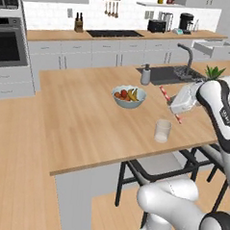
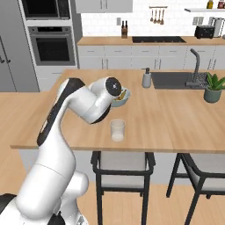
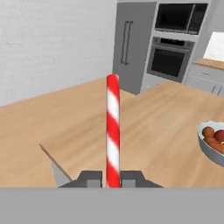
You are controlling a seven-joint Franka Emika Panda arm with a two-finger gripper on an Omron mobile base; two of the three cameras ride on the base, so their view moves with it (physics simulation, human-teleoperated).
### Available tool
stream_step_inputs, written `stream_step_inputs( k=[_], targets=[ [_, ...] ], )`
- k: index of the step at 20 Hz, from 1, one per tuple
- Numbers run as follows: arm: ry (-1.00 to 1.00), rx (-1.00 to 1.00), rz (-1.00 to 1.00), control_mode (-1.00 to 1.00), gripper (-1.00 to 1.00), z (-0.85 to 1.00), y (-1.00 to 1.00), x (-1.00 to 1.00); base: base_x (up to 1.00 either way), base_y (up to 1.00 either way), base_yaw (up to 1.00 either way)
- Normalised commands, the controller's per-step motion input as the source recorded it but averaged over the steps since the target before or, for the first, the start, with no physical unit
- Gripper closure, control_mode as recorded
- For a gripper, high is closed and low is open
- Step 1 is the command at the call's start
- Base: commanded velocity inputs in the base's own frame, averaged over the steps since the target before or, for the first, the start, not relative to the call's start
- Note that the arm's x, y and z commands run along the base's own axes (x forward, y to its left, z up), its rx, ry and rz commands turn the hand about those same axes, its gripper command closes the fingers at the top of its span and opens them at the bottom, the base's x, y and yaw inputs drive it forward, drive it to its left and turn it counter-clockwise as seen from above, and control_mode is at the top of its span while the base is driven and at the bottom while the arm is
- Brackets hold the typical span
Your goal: Take a straw from the drawer in front and place it inside the glass cup on the dining counter.
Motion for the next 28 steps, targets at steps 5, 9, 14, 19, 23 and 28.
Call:
stream_step_inputs(
  k=[5,9,14,19,23,28],
  targets=[
    [0.0,0.31,0.11,-1.0,1.0,-0.11,-0.24,0.16,0.0,0.0,0.0],
    [0.03,0.1,0.06,-1.0,1.0,-0.05,-0.12,0.03,0.0,0.0,0.0],
    [0.0,0.05,0.0,-1.0,1.0,-0.02,-0.01,0.08,0.0,0.0,0.0],
    [0.0,0.18,0.0,-1.0,1.0,-0.06,-0.06,0.24,0.0,0.0,0.0],
    [0.0,0.26,0.0,-1.0,1.0,-0.11,-0.13,0.34,0.0,0.0,0.0],
    [0.0,0.11,0.0,-1.0,1.0,-0.19,-0.05,0.24,0.0,0.0,0.0]
  ],
)
